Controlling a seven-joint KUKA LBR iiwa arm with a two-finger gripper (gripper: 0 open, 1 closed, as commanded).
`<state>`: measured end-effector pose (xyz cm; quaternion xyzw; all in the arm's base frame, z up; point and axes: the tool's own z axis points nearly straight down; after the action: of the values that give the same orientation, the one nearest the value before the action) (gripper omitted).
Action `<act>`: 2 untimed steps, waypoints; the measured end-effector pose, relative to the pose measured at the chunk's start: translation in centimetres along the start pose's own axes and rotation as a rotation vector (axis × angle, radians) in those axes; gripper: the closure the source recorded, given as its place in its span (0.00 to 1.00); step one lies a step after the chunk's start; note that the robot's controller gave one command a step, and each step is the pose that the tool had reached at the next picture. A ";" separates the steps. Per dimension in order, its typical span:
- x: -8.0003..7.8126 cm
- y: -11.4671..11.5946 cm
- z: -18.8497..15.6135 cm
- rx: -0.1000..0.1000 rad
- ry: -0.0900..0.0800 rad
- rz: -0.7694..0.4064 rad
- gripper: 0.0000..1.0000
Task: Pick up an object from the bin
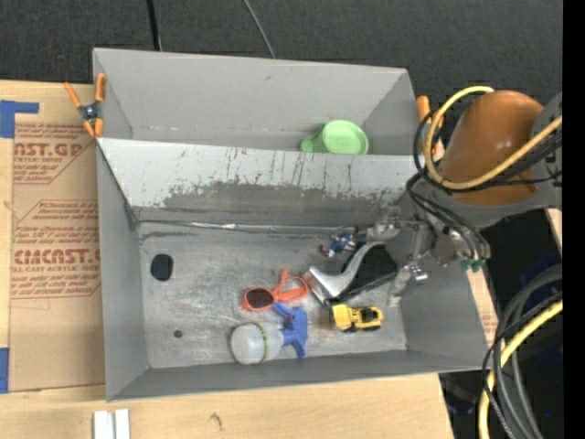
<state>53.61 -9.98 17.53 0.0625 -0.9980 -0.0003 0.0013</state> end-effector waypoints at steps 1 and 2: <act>-4.0 -0.4 8.1 -0.005 0.000 0.005 1.00; -4.0 -0.4 8.1 -0.005 0.000 0.005 1.00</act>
Offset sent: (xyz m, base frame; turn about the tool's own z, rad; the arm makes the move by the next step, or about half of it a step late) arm 0.0000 0.0000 0.0000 0.0000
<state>57.66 -9.90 9.44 0.0599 -0.9982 -0.0027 0.0016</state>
